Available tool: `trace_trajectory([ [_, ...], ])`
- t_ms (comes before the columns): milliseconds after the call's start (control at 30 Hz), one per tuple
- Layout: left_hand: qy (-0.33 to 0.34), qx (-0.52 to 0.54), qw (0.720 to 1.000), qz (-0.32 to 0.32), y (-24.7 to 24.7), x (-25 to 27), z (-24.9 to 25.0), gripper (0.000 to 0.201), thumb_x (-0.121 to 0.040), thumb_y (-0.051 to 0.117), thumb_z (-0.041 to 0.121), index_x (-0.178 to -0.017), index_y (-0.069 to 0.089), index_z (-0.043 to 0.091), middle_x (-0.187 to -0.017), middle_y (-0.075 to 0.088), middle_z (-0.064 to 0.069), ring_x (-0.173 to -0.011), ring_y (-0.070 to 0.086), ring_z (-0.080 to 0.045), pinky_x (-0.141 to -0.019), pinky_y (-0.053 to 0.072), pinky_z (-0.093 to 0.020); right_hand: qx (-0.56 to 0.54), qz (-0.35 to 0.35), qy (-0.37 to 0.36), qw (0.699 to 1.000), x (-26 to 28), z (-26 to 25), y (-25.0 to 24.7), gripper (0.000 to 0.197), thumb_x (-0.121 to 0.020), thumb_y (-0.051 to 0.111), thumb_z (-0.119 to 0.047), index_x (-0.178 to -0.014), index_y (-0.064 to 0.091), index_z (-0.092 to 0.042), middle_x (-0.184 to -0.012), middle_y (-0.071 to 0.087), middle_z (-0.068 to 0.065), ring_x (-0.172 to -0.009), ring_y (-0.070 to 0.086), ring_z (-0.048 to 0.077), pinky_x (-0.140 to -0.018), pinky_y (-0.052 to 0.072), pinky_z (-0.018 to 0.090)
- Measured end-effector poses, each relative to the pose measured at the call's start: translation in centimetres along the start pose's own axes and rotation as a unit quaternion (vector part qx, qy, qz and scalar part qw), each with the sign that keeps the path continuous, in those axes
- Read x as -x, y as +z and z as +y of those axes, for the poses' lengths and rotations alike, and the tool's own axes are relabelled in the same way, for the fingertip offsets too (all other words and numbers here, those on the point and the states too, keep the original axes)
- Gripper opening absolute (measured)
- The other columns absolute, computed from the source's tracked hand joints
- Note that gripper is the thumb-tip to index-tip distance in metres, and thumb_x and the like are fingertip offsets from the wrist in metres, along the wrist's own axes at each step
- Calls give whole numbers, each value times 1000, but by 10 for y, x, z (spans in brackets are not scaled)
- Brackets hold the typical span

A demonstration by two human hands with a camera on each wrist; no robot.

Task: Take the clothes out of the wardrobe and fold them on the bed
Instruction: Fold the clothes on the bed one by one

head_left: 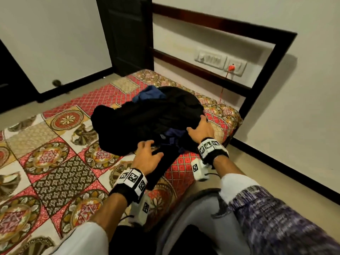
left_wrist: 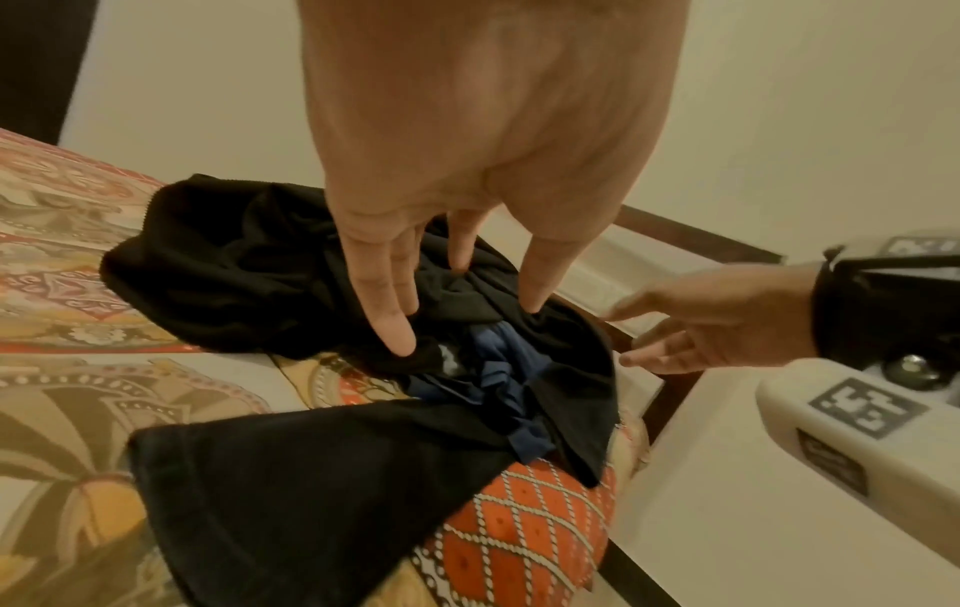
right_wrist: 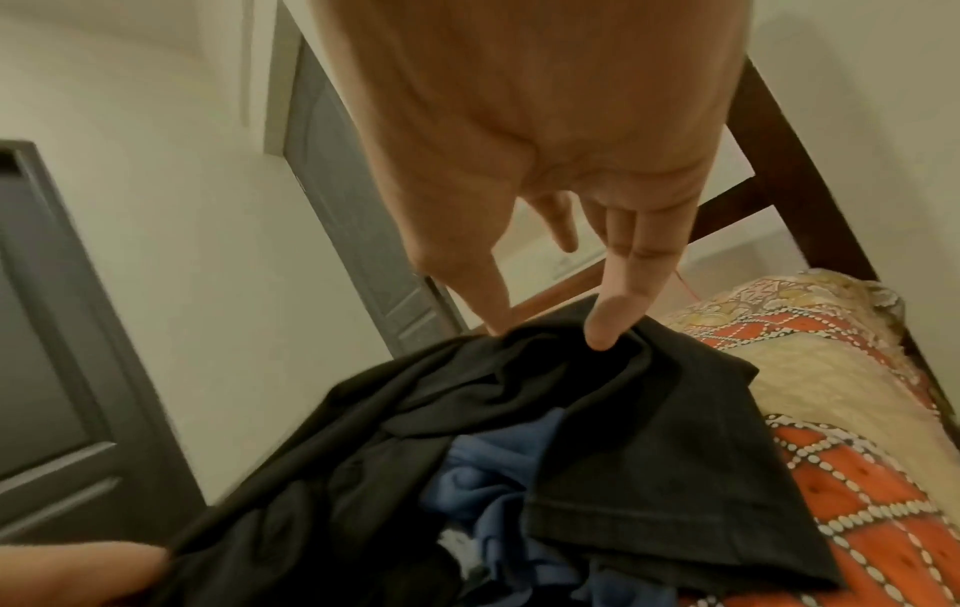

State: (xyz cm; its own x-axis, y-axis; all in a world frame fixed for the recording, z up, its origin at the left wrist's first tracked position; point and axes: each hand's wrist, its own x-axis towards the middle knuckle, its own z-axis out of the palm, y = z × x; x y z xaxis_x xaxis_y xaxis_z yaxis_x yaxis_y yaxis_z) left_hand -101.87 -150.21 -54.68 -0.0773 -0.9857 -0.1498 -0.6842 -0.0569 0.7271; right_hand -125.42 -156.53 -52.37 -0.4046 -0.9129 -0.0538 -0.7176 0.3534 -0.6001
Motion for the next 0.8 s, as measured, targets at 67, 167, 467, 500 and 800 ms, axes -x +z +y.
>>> trace_trajectory([
  [67,-16,10,1000,2,-11,-24,-13,87,-91,72,36,-157,22,11,-157,21,-11,-138,41,-34,-112,37,-40,27,-18,17,999,-34,2,14,90,-90,74,-40,-160,22,-17,-149,47,23,-131,53,46,-104,50,52],
  [167,-31,26,999,-13,-21,-47,-29,102,-87,74,43,-160,9,15,-162,14,-11,-141,38,-37,-114,38,-47,52,-17,6,998,-59,7,24,70,-88,75,-31,-151,46,-20,-139,61,20,-126,60,40,-101,52,45],
  [467,-108,278,954,-38,-48,-30,-25,68,-97,66,34,-153,31,15,-141,50,-8,-123,56,-28,-92,54,-45,-166,115,-100,974,5,-84,-12,22,-85,73,-29,-105,80,-23,-100,79,0,-95,71,20,-85,54,31],
  [500,-133,349,926,-48,-56,-23,-15,60,-99,62,38,-149,38,14,-138,53,-11,-120,60,-32,-83,57,-44,-213,89,-144,962,29,-110,-19,18,-84,76,-28,-100,80,-23,-95,78,-4,-90,71,13,-82,52,28],
  [800,-57,590,803,-52,-201,53,31,30,-93,64,27,-114,67,6,-123,69,-19,-112,66,-34,-91,53,-42,-193,-105,-351,910,212,-183,-15,22,-83,83,-20,-104,81,-15,-101,78,-5,-95,70,5,-88,52,22],
])
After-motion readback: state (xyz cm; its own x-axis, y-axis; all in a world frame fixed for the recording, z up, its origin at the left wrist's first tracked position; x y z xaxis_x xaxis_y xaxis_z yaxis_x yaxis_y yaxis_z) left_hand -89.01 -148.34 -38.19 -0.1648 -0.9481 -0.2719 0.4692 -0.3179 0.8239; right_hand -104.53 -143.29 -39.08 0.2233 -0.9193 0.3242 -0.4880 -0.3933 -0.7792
